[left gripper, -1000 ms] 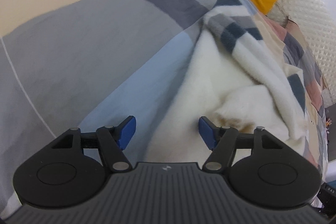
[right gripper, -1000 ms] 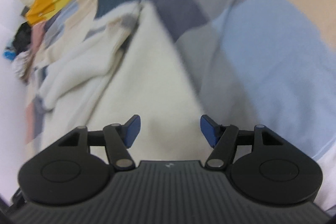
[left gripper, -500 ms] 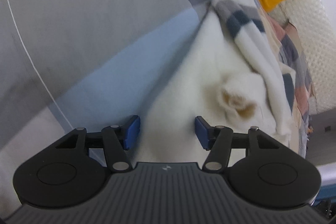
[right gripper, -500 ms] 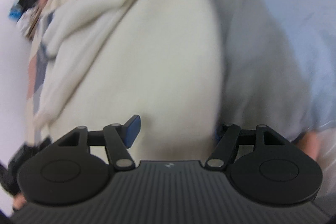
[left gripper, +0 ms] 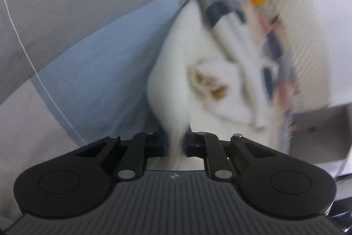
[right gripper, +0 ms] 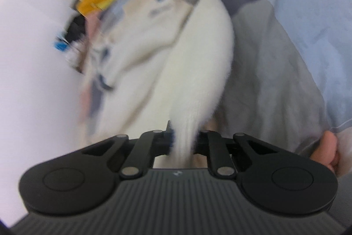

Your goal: Fold large clothes

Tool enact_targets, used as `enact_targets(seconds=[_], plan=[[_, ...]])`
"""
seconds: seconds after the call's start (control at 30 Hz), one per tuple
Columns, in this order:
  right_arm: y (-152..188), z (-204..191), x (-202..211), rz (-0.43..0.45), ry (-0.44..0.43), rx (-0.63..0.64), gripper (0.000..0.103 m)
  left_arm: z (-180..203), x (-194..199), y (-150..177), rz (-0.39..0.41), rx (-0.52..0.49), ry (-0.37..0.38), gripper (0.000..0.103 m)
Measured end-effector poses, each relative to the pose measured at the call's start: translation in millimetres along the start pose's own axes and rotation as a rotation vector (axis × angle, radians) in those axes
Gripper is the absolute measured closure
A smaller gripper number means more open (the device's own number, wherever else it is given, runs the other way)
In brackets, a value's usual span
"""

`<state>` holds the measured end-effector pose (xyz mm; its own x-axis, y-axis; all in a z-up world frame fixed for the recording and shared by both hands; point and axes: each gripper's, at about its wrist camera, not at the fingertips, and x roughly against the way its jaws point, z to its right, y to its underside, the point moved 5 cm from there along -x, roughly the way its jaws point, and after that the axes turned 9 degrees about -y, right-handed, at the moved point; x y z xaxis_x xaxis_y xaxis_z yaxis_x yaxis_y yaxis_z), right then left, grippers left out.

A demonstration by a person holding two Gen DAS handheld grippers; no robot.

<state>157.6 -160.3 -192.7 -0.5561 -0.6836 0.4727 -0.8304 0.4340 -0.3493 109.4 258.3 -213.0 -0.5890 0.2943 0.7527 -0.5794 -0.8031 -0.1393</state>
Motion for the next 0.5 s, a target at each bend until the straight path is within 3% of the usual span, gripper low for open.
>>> enact_targets(seconds=[0.17, 0.5], plan=[[-20.3, -34.0, 20.9, 0.048, -0.119, 0.034, 0.091, 13.5, 38.9, -17.7, 0.051, 0.078, 0.176, 0.09], [-40.9, -81.5, 66.5, 0.114, -0.264, 0.115, 0.092, 66.1, 117.1, -24.0, 0.151, 0.034, 0.37, 0.091]])
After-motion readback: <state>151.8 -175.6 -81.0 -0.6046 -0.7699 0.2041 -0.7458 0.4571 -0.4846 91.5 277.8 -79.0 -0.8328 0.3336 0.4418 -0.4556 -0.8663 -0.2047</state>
